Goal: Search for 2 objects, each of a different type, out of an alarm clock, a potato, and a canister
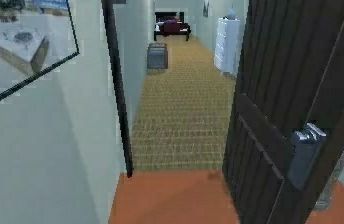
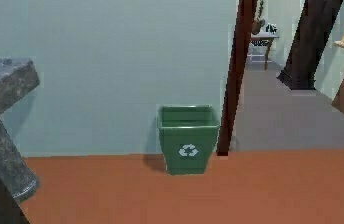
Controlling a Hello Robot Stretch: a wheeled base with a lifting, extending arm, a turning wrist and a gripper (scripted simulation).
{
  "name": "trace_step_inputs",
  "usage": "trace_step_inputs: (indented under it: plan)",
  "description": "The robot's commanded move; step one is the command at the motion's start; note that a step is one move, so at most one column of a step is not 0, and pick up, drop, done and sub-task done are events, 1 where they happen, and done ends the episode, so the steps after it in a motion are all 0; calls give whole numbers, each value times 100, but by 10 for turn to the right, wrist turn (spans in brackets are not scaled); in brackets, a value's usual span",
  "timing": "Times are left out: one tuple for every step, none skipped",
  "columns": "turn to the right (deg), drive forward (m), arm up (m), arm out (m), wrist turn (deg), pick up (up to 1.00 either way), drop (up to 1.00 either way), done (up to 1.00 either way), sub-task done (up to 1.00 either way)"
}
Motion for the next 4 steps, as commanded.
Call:
trace_step_inputs:
  plan:
    - [0,100,0,0,0,0,0,0,0]
    - [60,0,0,0,0,0,0,0,0]
    - [0,65,0,0,0,0,0,0,0]
    - [420,0,0,0,0,0,0,0,0]
